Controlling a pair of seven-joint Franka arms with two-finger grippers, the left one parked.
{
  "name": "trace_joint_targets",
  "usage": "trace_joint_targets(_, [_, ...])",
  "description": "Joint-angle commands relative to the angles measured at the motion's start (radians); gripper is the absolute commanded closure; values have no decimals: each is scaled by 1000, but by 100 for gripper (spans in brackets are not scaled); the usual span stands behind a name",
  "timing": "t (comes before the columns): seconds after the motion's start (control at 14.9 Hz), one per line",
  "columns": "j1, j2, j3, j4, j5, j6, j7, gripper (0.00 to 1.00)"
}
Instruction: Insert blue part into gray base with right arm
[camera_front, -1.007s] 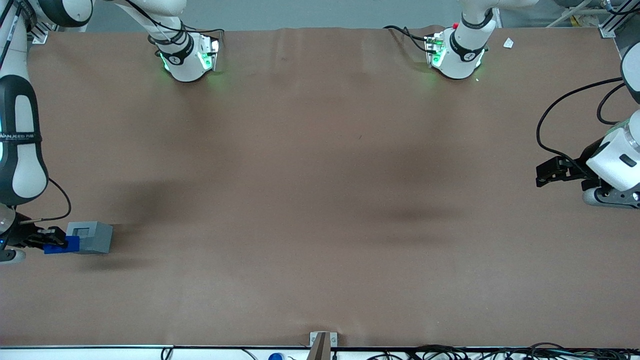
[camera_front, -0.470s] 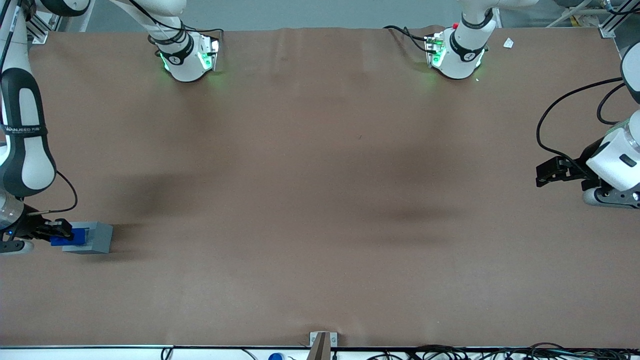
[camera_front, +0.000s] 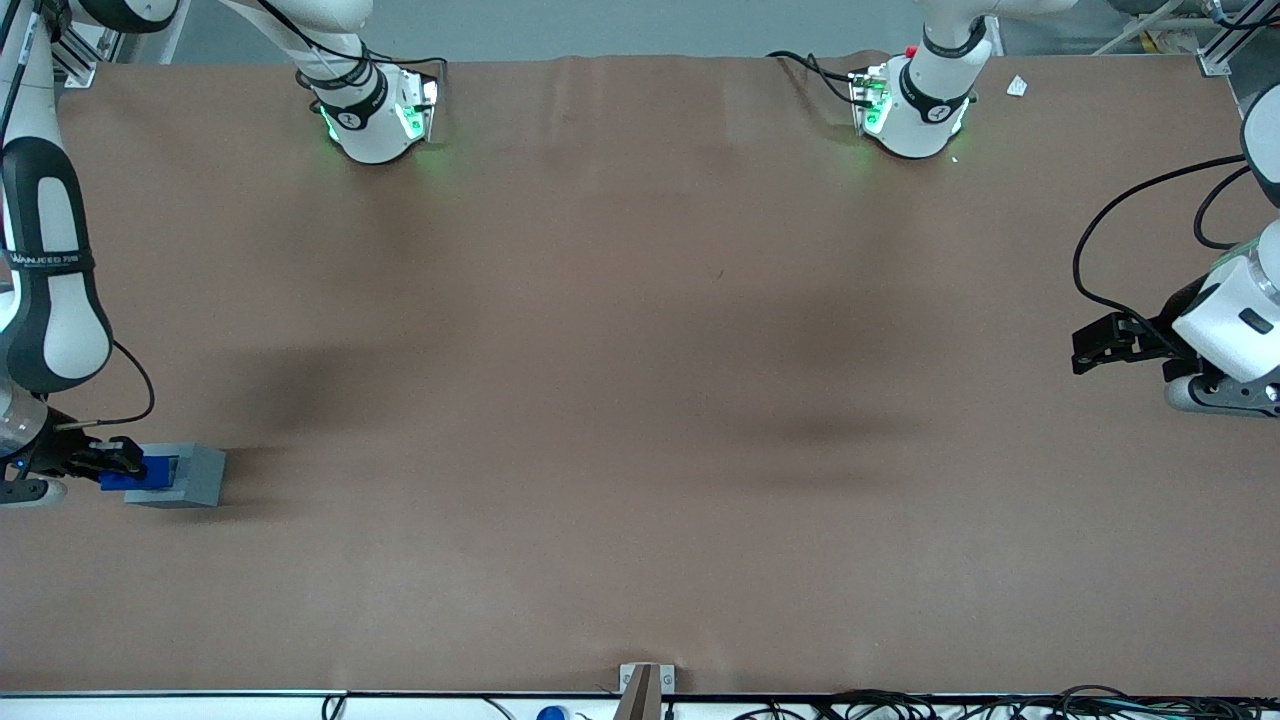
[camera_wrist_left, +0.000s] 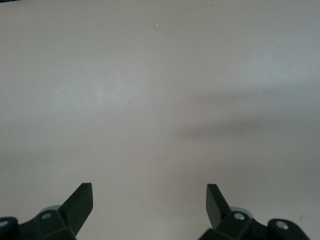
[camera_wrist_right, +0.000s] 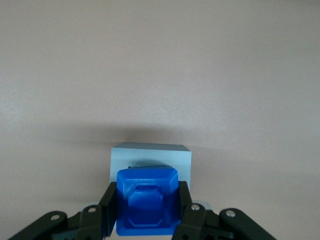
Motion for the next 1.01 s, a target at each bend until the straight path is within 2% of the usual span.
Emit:
trace_joint_targets(0.0, [-10, -77, 10, -104, 24, 62, -8, 100])
trace_joint_targets(0.74, [-4, -137, 14, -260, 24, 234, -5, 100])
trace_joint_targets(0.94, [-7, -140, 18, -261, 24, 237, -5, 100])
